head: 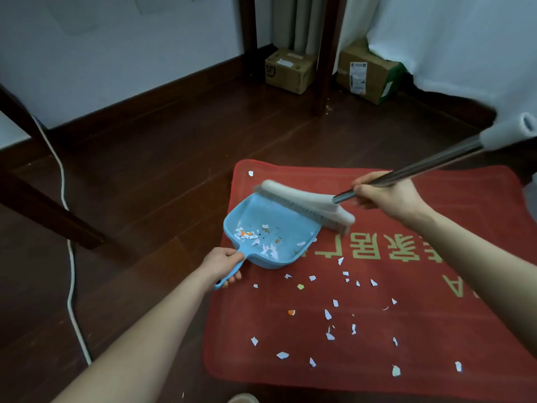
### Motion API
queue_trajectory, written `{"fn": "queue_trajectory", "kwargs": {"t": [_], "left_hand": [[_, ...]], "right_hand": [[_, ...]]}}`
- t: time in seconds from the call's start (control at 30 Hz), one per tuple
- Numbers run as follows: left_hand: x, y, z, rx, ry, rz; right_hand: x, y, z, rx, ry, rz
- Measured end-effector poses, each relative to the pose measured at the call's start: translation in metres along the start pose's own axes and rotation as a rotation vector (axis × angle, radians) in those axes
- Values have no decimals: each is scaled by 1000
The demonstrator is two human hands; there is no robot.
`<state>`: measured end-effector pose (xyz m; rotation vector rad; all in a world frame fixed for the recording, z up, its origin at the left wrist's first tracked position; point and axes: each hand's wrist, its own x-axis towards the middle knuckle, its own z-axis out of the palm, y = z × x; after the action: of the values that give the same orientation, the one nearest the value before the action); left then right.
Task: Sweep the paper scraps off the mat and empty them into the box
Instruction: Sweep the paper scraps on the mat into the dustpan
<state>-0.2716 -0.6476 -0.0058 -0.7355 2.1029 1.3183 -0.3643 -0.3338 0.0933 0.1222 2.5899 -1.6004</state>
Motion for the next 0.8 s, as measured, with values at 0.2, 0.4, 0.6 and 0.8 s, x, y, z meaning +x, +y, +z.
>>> {"fn": "queue_trajectory", "kwargs": {"t": [0.2, 0.4, 0.6, 0.8], "left_hand": [[-18, -4, -11, 21, 19, 22], [-15, -1, -17, -98, 124, 34], [13, 12, -25, -148, 153, 26], [38, 6, -23, -159, 116, -58]], "right_hand": [[-21, 19, -24, -112, 231, 83], [1, 1, 21, 7, 174, -3], [56, -18, 87, -90, 193, -140], [92, -14, 96, -284, -118, -99]]}}
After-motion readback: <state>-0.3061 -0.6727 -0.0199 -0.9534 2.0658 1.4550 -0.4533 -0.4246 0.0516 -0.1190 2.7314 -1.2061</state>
